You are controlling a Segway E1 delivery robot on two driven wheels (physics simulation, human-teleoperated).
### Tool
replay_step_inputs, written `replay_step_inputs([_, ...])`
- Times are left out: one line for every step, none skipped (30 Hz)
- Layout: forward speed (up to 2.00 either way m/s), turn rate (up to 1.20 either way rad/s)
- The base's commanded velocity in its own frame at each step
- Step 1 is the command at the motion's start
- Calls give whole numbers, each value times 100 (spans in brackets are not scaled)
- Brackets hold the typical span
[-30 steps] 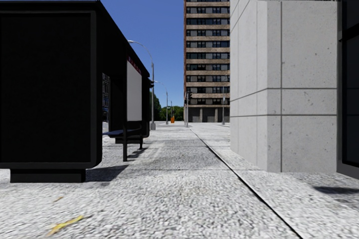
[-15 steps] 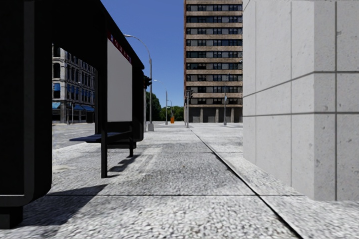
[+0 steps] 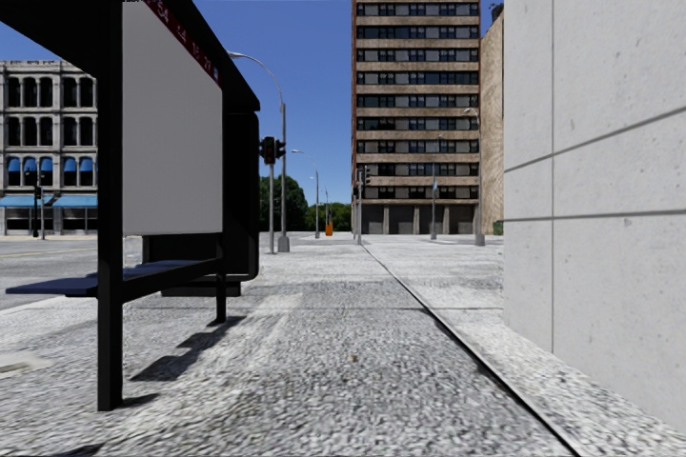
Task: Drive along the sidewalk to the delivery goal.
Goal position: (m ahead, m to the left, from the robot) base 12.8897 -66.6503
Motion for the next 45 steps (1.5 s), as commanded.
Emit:
replay_step_inputs([200, 0])
replay_step_inputs([200, 0])
replay_step_inputs([200, 0])
replay_step_inputs([200, 0])
replay_step_inputs([200, 0])
replay_step_inputs([200, 0])
replay_step_inputs([200, 0])
replay_step_inputs([200, 0])
replay_step_inputs([200, 0])
replay_step_inputs([200, 0])
replay_step_inputs([200, 0])
replay_step_inputs([200, 0])
replay_step_inputs([200, 0])
replay_step_inputs([200, 0])
replay_step_inputs([200, 0])
replay_step_inputs([200, 0])
replay_step_inputs([200, 0])
replay_step_inputs([200, 0])
replay_step_inputs([200, 0])
replay_step_inputs([200, 0])
replay_step_inputs([200, 0])
replay_step_inputs([200, 0])
replay_step_inputs([200, 0])
replay_step_inputs([200, 0])
replay_step_inputs([200, 0])
replay_step_inputs([200, 0])
replay_step_inputs([200, 0])
replay_step_inputs([200, 0])
replay_step_inputs([200, 0])
replay_step_inputs([200, 0])
replay_step_inputs([200, 0])
replay_step_inputs([200, 0])
replay_step_inputs([200, 0])
replay_step_inputs([200, 0])
replay_step_inputs([200, 0])
replay_step_inputs([200, 0])
replay_step_inputs([200, 0])
replay_step_inputs([200, 0])
replay_step_inputs([200, 0])
replay_step_inputs([200, 0])
replay_step_inputs([200, 0])
replay_step_inputs([200, 0])
replay_step_inputs([200, 0])
replay_step_inputs([200, 0])
replay_step_inputs([200, 0])
